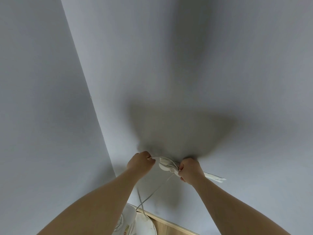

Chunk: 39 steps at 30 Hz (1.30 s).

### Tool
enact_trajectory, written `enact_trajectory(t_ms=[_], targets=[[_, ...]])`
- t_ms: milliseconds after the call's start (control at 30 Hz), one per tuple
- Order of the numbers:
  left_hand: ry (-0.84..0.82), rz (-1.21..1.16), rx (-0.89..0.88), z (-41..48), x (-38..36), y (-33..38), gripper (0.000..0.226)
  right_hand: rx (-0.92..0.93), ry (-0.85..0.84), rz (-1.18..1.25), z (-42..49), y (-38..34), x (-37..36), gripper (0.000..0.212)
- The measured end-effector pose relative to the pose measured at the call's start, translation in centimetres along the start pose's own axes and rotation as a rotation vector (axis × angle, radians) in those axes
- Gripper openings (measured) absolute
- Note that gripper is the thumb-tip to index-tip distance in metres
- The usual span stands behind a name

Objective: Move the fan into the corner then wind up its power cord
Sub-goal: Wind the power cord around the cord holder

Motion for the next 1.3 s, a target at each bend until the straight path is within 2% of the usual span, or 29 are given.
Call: enact_trajectory(t_ms=[100, 167, 267, 333, 533, 733, 867, 1100, 1200, 1300], targets=[[-0.066, -0.119, -0.086, -0.5, -0.8, 1.8, 0.017, 0.000, -0.005, -0.008, 0.2, 0.3, -0.2, 0.019], [-0.109, -0.166, -0.173, -1.0, -1.3, 3.4, 0.017, -0.002, -0.004, -0.003, 0.3, 0.6, -0.2, 0.018], [-0.077, 0.029, -0.321, -1.1, -1.2, 4.8, 0.024, -0.006, -0.018, 0.008, 0.1, 0.7, -0.1, 0.016], [-0.017, 0.130, -0.361, -0.7, -0.8, 5.0, 0.027, -0.025, -0.034, 0.022, -0.1, 0.8, 0.1, 0.014], [0.105, 0.163, -0.275, 0.0, -0.8, 3.9, 0.030, -0.010, -0.068, 0.040, -0.1, 1.0, -0.2, 0.007], [0.134, 0.041, -0.196, 0.0, -1.2, 2.1, 0.024, 0.019, -0.051, 0.030, 0.0, 1.3, -0.6, 0.011], [0.102, -0.052, -0.212, -0.2, -1.8, 1.2, 0.016, 0.015, -0.045, 0.053, 0.1, 1.5, -0.8, 0.013], [0.155, 0.098, -0.322, 0.3, -1.7, 2.0, 0.017, 0.023, -0.050, 0.079, 0.4, 1.1, -1.0, 0.011], [0.106, 0.118, -0.228, 0.5, -2.9, 1.5, 0.019, 0.032, -0.040, 0.073, 0.4, 0.9, -0.9, 0.012], [0.033, 0.046, -0.040, 0.9, -4.2, -0.1, 0.020, 0.058, -0.017, 0.046, 0.2, 0.6, -0.8, 0.010]])
Point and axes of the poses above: each hand's wrist, its own z-axis towards the middle knuckle, its own x-axis out of the back of the hand, y = z × x, the point moved 10 cm from there along z, towards the middle knuckle, and after that the axes turned 12 degrees about y, right-handed, at the moved point
